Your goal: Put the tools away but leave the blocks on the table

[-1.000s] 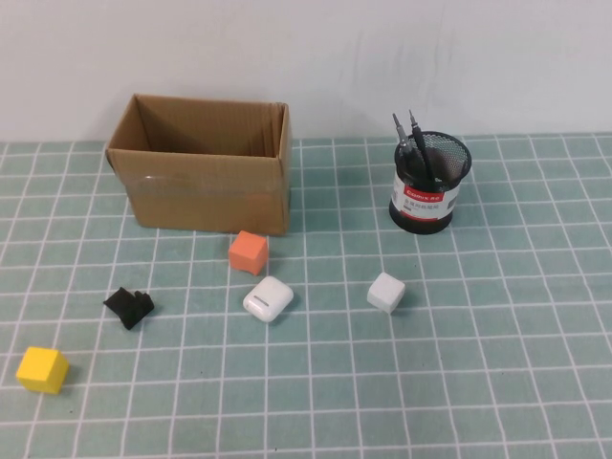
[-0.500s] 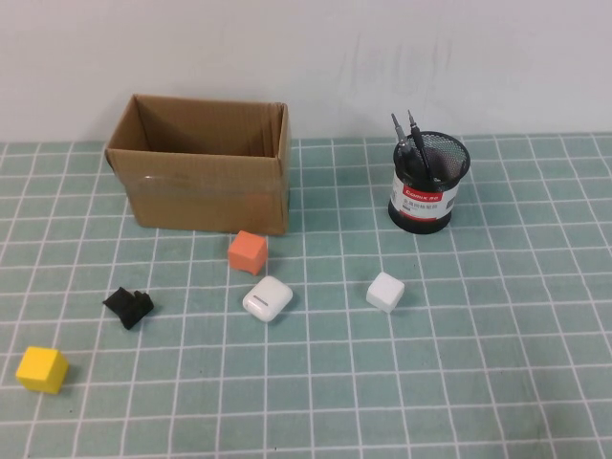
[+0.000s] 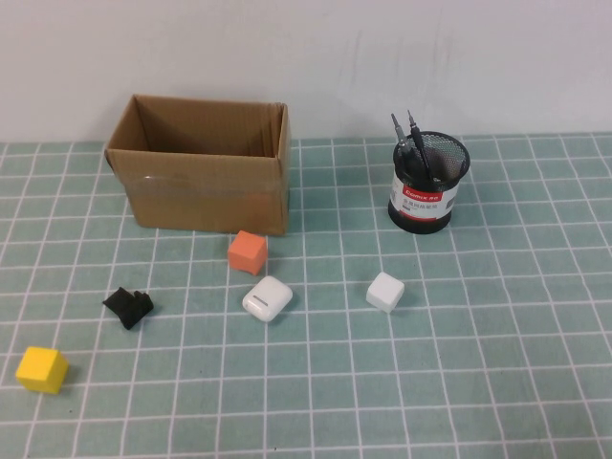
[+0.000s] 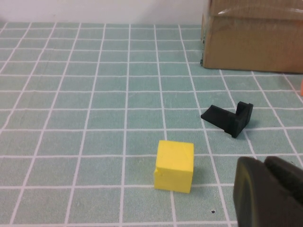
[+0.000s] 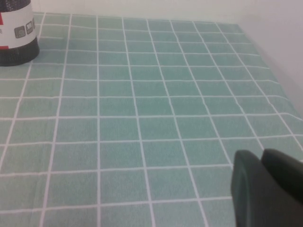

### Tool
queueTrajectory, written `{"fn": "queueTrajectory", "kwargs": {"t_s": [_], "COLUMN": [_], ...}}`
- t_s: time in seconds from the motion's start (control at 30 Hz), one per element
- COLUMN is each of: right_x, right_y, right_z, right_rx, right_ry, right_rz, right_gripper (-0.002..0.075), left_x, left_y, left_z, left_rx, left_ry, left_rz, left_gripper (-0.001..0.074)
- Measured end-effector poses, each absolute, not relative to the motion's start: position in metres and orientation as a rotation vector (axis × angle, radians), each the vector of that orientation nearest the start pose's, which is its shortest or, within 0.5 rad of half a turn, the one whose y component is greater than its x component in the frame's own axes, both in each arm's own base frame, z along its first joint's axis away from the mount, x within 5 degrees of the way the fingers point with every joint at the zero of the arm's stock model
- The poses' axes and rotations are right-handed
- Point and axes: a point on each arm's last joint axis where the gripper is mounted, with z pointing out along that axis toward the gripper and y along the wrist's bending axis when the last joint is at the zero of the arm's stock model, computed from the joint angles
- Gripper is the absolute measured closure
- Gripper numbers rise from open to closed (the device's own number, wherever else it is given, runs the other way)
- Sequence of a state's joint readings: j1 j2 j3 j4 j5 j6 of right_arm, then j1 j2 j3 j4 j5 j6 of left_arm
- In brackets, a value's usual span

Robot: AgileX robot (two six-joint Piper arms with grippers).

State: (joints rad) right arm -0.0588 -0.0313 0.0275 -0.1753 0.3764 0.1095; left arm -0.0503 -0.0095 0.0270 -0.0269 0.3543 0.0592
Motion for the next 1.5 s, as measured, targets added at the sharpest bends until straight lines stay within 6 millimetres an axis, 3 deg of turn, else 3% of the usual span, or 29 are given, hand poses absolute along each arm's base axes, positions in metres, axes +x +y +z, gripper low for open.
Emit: {"fn": "queueTrajectory", "kwargs": {"t_s": [1.5], "right_x": [0.0510], "right_y": [-0.0093], "right_z": [0.1720], "right_rx": [0.041], "right_ry": [1.853], "right_rz": [-0.152], "right_gripper": [0.0733], "left_x": [0.0531], "left_y": [-0.0035], "left_z": [0.1727], "left_rx": [0.085], "left_ry": [1.853], "left_rz": [-0.020], "left_gripper": [0.0738]}}
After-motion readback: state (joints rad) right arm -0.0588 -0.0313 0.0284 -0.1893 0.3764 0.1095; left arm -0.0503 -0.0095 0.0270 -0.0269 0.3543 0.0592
